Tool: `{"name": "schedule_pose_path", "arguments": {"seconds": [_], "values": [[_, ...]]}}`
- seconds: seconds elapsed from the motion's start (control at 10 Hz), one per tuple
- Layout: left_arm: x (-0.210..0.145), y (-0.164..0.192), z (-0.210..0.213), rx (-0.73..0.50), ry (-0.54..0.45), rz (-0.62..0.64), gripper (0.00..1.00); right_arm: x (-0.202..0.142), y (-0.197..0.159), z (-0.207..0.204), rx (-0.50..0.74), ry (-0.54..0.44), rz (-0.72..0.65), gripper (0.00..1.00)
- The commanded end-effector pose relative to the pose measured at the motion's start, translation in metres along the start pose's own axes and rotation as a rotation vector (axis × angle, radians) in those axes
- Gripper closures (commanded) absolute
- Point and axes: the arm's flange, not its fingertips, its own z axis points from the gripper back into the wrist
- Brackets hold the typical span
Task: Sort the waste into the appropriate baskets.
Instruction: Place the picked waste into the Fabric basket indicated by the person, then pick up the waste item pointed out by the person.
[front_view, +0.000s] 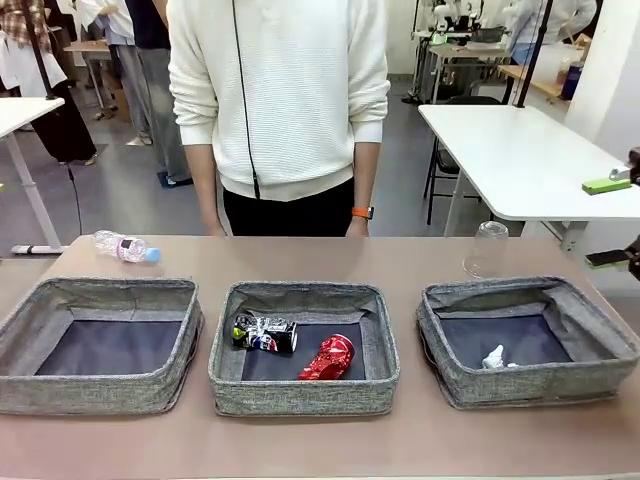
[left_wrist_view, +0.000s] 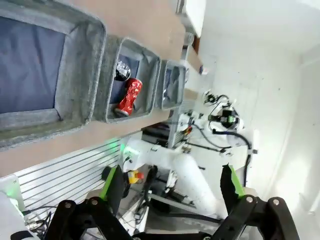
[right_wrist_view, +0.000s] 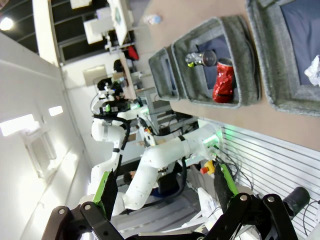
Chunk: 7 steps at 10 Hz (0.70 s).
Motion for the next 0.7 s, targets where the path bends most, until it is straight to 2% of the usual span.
{"name": "schedule_pose_path", "arguments": {"seconds": [0.0, 0.6], "values": [[-0.0041, -0.0128, -0.0064, 0.011, 0.017, -0.046, 0.0, 0.0028, 0.0026, -0.0013, 0.008, -0.01, 0.02, 0.0], [-0.0041, -0.0128, -0.0064, 0.011, 0.017, -0.046, 0.0, 0.0028, 0.0026, -0.0013, 0.008, -0.01, 0.02, 0.0]]}}
